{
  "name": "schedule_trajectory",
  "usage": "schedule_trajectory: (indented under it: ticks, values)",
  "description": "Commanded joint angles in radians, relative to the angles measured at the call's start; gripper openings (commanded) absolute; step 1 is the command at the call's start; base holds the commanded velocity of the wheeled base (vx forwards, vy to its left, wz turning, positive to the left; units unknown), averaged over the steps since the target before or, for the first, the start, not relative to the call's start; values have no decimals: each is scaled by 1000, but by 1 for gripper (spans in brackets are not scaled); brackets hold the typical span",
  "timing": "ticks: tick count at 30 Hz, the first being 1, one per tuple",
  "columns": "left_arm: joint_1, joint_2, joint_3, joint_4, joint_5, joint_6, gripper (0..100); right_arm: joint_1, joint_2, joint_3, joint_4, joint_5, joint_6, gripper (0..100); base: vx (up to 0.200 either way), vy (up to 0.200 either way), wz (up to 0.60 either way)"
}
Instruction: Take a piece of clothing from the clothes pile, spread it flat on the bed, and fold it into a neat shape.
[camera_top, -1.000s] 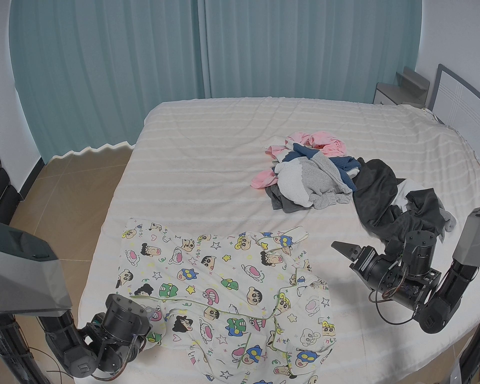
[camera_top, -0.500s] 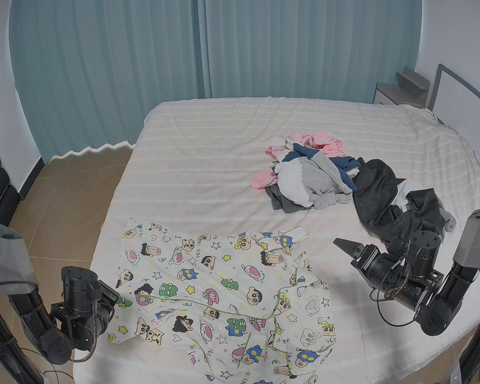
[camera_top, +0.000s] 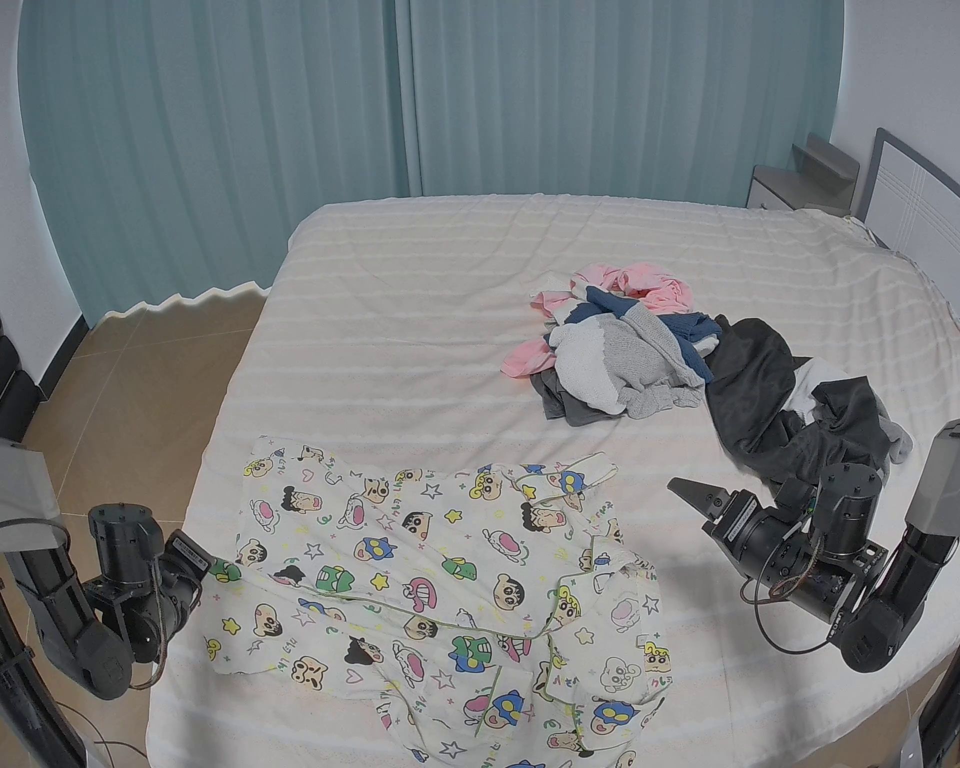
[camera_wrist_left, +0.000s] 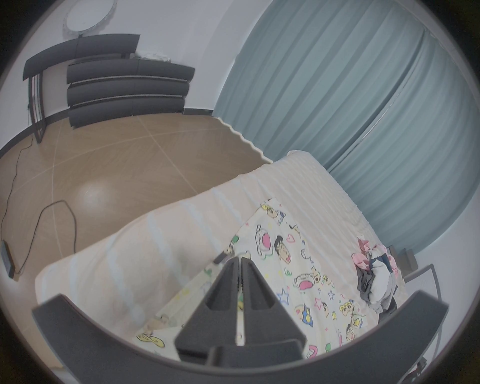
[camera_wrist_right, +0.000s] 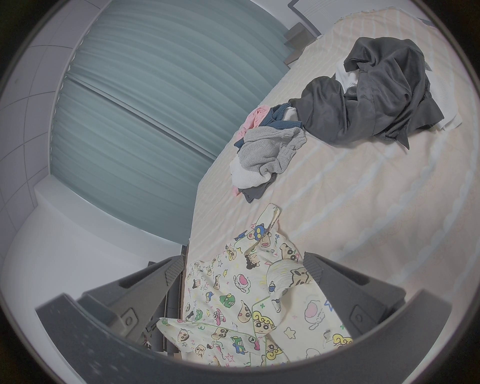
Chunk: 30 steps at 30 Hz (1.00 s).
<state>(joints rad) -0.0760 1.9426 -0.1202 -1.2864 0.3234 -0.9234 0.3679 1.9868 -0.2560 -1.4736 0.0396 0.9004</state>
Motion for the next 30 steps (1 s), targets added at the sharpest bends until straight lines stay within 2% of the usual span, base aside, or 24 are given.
schedule_trajectory:
  ticks: [1,10,14,17,18,19,21,26,30]
  values:
    - [90,101,-39,-74,-53,74,0,0,3,-2,-1,0,0,100,0,0,0]
    - [96,259,-85,-229,-80,159,0,0,3,-2,-1,0,0,100,0,0,0]
    - [97,262,-62,-266,-99,163,0,-3,1,0,-1,0,0,100,0,0,0]
    - [99,222,34,-275,-196,161,0,-7,4,0,-1,2,0,100,0,0,0]
    - [99,219,40,-275,-202,159,0,-6,4,0,-1,2,0,100,0,0,0]
    - [101,190,93,-278,-277,158,0,-6,6,0,-1,2,0,100,0,0,0]
    - [111,162,119,-278,-334,156,0,-6,6,0,-1,2,0,100,0,0,0]
    - [142,111,119,-278,-371,115,0,-3,7,12,1,5,-2,100,0,0,0]
    - [157,102,117,-277,-481,72,0,0,47,17,1,10,-8,100,0,0,0]
